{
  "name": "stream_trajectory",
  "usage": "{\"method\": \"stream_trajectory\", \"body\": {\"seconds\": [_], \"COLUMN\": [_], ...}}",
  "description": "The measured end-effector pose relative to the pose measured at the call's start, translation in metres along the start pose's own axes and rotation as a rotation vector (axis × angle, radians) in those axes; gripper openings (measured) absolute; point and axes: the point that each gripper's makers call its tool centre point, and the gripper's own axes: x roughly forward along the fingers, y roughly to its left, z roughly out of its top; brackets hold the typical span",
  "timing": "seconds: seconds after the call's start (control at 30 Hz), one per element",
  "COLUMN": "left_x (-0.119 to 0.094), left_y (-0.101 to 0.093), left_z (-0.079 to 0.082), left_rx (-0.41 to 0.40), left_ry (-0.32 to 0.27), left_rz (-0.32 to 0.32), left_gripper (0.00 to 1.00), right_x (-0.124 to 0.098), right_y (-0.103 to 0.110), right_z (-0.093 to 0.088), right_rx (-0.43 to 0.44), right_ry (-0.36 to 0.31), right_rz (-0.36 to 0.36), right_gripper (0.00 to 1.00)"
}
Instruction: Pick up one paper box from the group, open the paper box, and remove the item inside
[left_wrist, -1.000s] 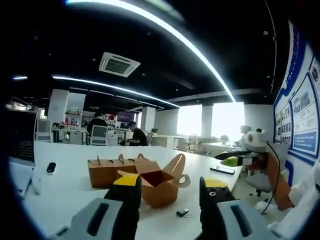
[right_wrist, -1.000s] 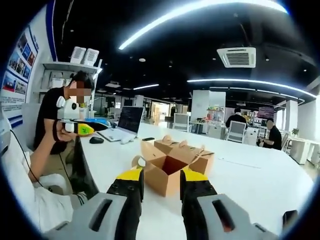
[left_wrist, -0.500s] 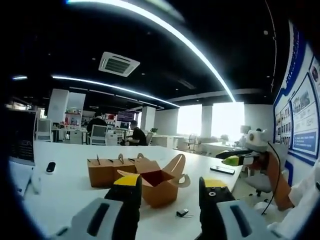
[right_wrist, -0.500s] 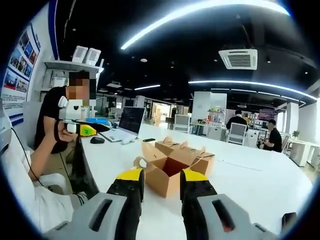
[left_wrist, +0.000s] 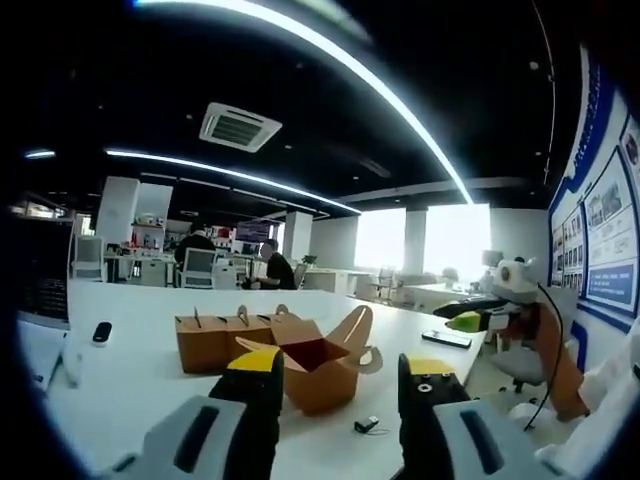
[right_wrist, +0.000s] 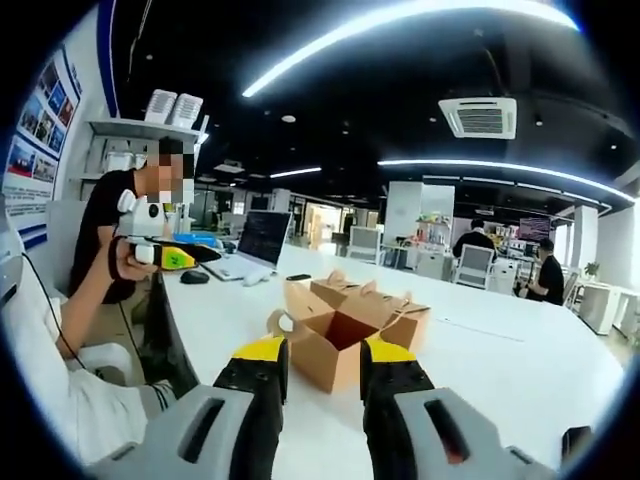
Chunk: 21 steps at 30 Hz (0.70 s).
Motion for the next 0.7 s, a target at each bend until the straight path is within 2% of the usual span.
{"method": "stream_trajectory", "body": {"seconds": [0.7], "left_x": [-0.0017], "left_y": [0.0015], "left_z": [0.0031], "left_rx": [-0.003], "left_ry": [-0.012], "left_rz": [0.000], "left_gripper": [0.46], "right_x": [0.0001], "right_y": [0.0013], "right_z": [0.0008], "right_rx": [0.001], "right_ry": [-0.004], "right_rz": [0.004], "right_gripper": [0.30]}}
